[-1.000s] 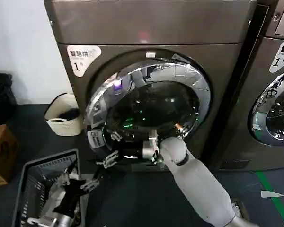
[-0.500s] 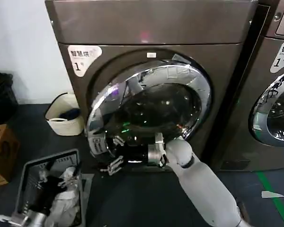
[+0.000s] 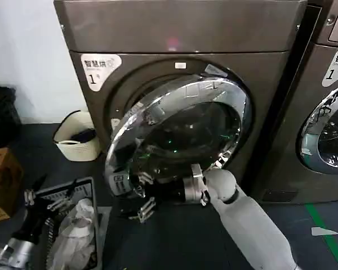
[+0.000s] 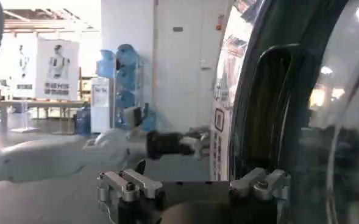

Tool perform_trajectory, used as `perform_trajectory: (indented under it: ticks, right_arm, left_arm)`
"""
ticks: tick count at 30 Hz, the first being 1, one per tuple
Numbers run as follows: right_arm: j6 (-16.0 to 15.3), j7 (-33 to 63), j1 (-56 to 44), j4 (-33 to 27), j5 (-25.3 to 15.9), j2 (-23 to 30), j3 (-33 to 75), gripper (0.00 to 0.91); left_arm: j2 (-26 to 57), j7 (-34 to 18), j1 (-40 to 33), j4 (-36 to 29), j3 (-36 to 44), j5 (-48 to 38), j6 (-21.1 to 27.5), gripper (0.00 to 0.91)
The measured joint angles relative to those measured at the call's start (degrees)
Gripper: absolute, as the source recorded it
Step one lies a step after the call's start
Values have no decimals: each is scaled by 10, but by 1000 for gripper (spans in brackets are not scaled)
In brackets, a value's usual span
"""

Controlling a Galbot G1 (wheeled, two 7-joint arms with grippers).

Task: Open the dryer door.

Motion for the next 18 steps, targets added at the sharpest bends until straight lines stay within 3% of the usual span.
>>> perform_trajectory:
  ticks: [18]
  right_arm:
    - [9,-83,-27,37,7,-59,27,907]
  left_arm:
    - [110,-3,-52,10,55,-47,17,907]
